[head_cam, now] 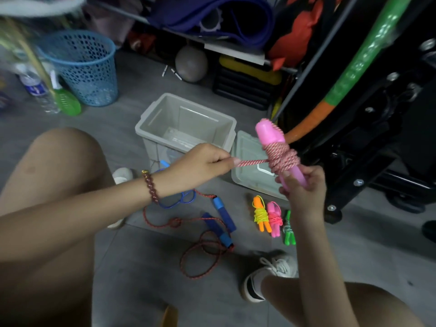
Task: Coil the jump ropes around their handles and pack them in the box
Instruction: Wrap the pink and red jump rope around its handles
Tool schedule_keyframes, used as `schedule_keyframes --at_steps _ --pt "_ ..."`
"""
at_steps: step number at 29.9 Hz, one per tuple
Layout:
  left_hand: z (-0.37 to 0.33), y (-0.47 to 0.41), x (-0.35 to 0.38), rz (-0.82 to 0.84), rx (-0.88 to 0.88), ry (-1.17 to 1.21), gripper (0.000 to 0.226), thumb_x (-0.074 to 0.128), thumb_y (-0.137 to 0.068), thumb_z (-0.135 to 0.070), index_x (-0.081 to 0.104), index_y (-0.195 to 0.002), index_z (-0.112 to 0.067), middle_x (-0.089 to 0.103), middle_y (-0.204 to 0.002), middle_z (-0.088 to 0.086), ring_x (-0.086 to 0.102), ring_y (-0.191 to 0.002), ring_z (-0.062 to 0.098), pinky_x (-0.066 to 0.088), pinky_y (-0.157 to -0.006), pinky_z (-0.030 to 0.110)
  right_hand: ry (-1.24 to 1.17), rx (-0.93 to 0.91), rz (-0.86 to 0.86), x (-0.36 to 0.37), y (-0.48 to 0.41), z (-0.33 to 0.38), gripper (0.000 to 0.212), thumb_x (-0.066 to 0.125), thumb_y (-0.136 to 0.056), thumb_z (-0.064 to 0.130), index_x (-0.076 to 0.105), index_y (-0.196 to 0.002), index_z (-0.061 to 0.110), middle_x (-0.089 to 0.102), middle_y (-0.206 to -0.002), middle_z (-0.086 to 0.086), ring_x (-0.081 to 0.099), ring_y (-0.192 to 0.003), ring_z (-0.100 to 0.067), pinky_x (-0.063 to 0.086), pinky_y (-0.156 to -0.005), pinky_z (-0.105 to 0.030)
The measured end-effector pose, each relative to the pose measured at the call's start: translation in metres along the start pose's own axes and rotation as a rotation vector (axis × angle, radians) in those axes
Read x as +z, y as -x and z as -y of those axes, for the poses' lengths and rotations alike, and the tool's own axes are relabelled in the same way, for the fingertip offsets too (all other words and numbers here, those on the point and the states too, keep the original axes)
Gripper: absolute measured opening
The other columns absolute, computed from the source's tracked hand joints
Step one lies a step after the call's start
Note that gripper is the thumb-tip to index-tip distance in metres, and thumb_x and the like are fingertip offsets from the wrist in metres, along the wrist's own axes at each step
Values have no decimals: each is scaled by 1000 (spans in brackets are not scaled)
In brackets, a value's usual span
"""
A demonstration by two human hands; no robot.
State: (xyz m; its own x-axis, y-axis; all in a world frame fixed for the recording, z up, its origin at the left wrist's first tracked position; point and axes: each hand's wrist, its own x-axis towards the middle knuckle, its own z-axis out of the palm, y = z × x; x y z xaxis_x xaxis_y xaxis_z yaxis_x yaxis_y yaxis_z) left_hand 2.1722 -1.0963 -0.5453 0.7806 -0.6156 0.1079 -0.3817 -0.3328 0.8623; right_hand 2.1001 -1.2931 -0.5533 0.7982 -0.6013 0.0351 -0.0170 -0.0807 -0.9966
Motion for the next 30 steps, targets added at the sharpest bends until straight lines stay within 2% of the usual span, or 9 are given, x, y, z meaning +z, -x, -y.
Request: schedule_keyframes --at_steps 5,7,9,10,13,17,23,27,30 --pt "-10 4 14 -70 26 -25 52 59 -91 -25 40 -53 5 21 -49 2 19 -46 9 18 -48 27 320 -144 -34 23 -2 -20 25 58 -84 -3 42 -80 16 54 -78 5 63 -82 -35 52 -69 -47" --pt "-9 3 10 -81 57 -109 50 57 -91 -27 41 -52 1 22 -46 0 22 -44 11 20 -47 28 365 -174 -2 25 -3 -23 21 58 -86 -1 43 -85 13 54 -79 4 62 -82 -31 52 -69 -35" --pt "-8 4 5 -76 123 -249 47 55 -88 -34 41 -50 -9 26 -43 0 28 -42 13 26 -48 31 425 -211 94 25 -5 -23 20 58 -86 -2 43 -87 11 54 -81 0 59 -77 -23 41 -56 -13" --pt "-8 5 1 -77 169 -361 45 57 -86 -36 42 -51 -14 31 -42 0 31 -40 11 29 -48 29 464 -237 163 24 -5 -22 20 59 -85 -4 44 -87 10 52 -79 2 55 -72 -16 36 -51 -11" --pt "-9 6 -10 -67 254 -713 32 65 -81 -46 60 -66 -19 57 -54 0 55 -54 20 34 -54 26 614 -287 373 18 -6 -22 23 57 -80 -11 46 -84 9 45 -69 9 43 -62 -3 32 -48 -13" --pt "-1 -7 -26 -92 153 -732 42 67 -71 -57 62 -73 -15 61 -64 0 58 -69 23 35 -57 29 643 -188 752 12 4 -29 41 62 -77 -9 42 -73 26 50 -67 9 44 -60 -2 33 -51 -18" --pt "14 -12 -31 -53 -9 -366 39 79 -62 -50 52 -53 -23 47 -48 -5 42 -51 9 33 -53 30 209 -19 952 8 16 -11 24 63 -70 -4 45 -79 8 61 -76 5 52 -65 -1 40 -52 -17" --pt "10 -11 -28 45 -25 5 25 81 -67 -26 59 -57 -18 51 -51 -3 39 -47 2 31 -49 21 85 73 978 -2 21 1 23 65 -73 0 45 -82 8 59 -89 -20 56 -72 -16 45 -54 -23" --pt "9 -12 -27 99 -12 185 15 75 -71 -22 63 -65 -14 59 -56 -3 46 -49 0 35 -49 14 -92 125 995 -3 25 1 24 72 -75 11 51 -82 18 63 -86 -4 58 -69 -13 46 -58 -25"
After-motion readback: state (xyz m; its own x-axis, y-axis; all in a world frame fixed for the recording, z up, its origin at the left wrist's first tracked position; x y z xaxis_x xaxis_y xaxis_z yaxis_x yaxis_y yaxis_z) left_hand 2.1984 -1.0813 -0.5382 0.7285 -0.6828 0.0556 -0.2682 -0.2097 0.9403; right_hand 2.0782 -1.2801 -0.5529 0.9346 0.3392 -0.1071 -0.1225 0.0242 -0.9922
